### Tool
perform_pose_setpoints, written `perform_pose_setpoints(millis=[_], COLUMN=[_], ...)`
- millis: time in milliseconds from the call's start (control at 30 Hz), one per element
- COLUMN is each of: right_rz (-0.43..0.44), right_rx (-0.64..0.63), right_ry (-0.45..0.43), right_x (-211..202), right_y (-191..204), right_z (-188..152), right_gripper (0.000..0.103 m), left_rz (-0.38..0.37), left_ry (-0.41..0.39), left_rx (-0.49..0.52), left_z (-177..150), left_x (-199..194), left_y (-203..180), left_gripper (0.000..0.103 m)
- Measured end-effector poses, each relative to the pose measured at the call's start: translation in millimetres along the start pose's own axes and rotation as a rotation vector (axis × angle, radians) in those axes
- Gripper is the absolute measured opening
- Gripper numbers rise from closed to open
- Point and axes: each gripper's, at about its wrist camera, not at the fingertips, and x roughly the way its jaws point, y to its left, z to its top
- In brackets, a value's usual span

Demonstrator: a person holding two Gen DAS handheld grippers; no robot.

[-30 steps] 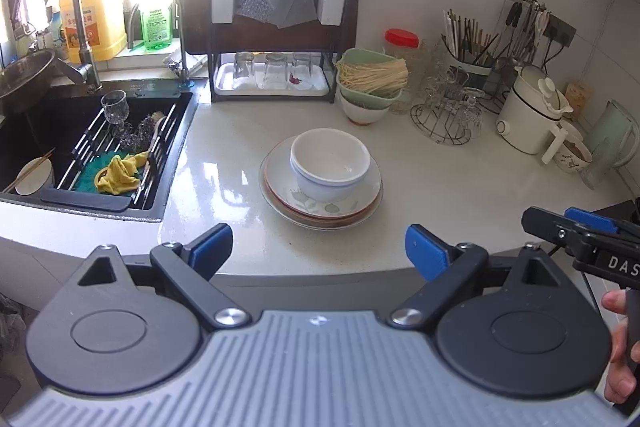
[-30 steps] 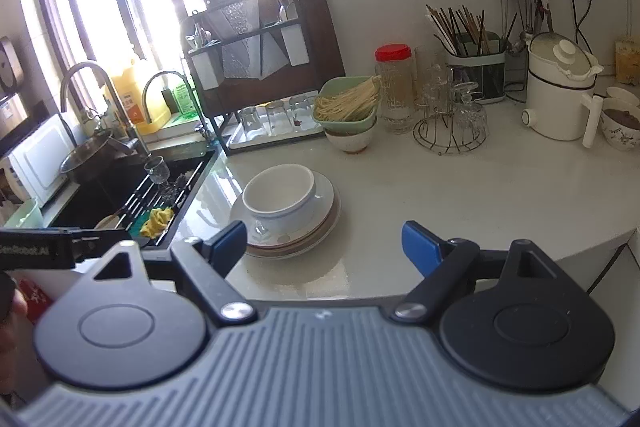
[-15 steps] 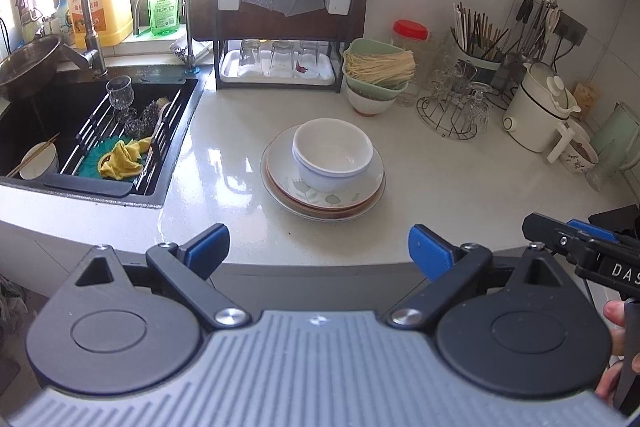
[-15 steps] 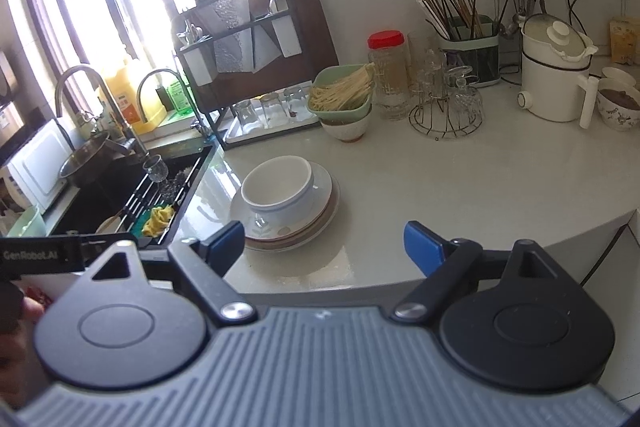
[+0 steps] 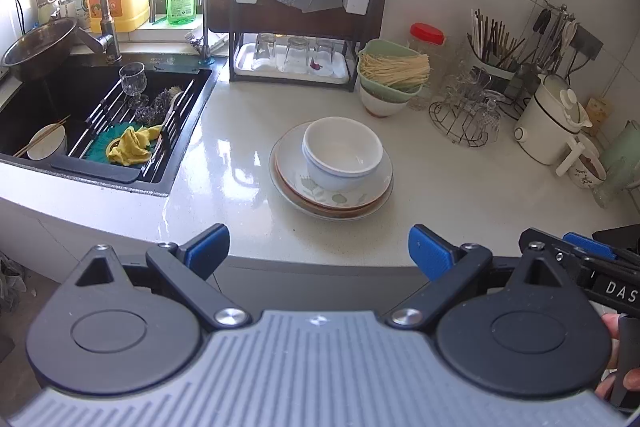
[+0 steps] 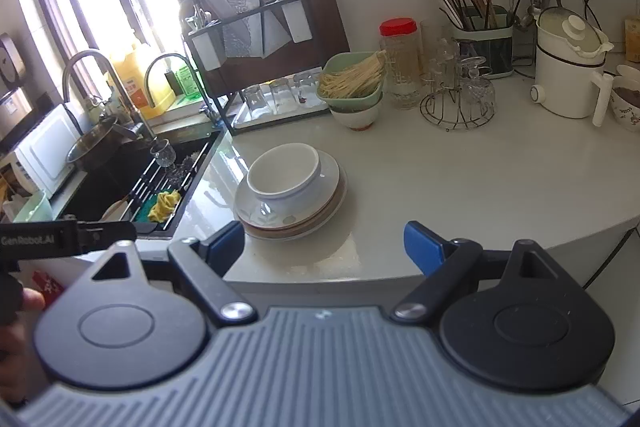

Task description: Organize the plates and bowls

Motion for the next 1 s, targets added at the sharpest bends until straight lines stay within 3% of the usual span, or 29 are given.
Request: perform_pose_setpoints(millis=[1000], right_rz=[0.001], right_rx=[-0.06], right_ry=[0.011], right_x=[4], right_y=[1], right_z=[4], right_gripper=[0.088], left_rz=[0.014], left_ry=[-0.023], left_rx=[0.045], left_z=[12], left_x=[5], left_y=[-15], left_gripper=[0.098])
